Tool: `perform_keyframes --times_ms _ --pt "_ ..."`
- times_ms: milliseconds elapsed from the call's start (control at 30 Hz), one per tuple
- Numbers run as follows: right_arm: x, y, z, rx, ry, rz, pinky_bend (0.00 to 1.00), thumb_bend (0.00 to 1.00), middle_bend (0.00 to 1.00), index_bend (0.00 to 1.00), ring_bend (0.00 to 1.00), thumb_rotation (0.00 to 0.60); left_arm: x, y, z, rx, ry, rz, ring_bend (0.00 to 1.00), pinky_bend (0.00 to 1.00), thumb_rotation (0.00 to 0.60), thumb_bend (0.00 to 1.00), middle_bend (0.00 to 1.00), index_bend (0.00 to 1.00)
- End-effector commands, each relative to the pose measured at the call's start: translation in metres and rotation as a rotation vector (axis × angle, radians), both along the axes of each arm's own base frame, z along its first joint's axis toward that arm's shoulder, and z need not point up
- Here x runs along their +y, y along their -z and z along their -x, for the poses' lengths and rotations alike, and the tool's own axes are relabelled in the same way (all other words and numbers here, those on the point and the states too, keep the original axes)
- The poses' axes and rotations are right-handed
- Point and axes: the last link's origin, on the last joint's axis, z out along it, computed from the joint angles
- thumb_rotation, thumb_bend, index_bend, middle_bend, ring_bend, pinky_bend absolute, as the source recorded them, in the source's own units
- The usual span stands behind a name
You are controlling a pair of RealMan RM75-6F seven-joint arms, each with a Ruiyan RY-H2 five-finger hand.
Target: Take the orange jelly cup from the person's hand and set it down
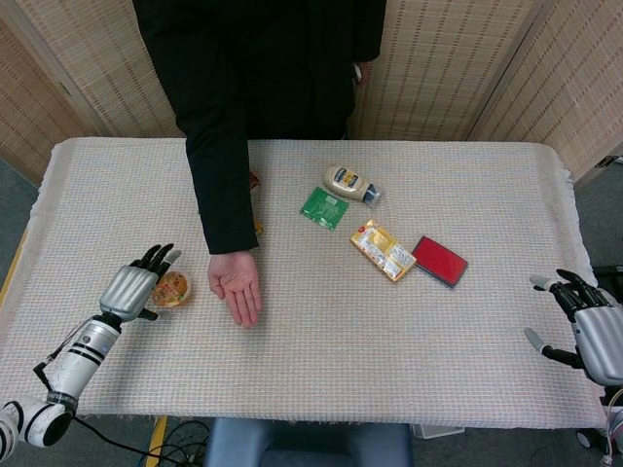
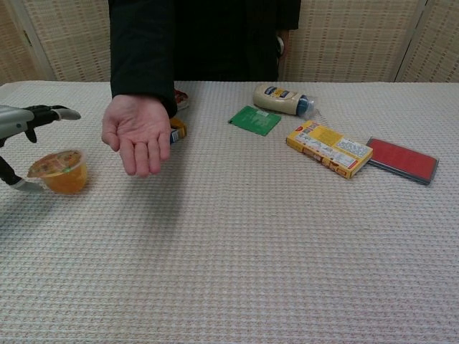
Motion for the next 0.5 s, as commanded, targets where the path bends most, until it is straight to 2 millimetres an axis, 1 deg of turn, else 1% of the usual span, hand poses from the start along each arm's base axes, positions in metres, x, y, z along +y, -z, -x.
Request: perform_keyframes --times_ms 33,100,267,367,500 --pt "0.0 0.001 0.0 -0.001 -0.002 -0.002 0.23 0.25 0.3 0.18 0.17 0.6 -0.008 -0.018 0.001 -0.024 -0.02 -0.053 0.01 0.28 0.6 0.1 0.0 0.0" --pt "-0.001 0.001 0.0 0.0 -0.003 -0.003 0.23 0.25 0.3 0.18 0.17 0.6 -0.013 -0.027 0.001 -0.043 -0.017 -0.095 0.02 0.28 0.6 0.1 0.0 0.0" --pt "-0.001 0.0 0.001 0.009 0.003 -0.007 0.23 0.25 0.3 0.18 0.17 0.6 -0.037 -0.055 0.008 -0.042 -0.054 -0.188 0.02 0.28 0.6 0.1 0.0 0.0" --pt "-0.002 0.001 0.002 0.01 0.008 -0.011 0.23 0.25 0.3 0.18 0.17 0.6 -0.053 -0.067 0.013 -0.066 -0.086 -0.238 0.03 0.28 0.6 0.1 0.0 0.02" --pt "-0.002 0.002 0.003 0.009 0.014 -0.02 0.23 0.25 0.3 0.18 0.17 0.6 -0.075 -0.08 0.025 -0.088 -0.133 -0.295 0.03 0.28 0.6 0.1 0.0 0.06"
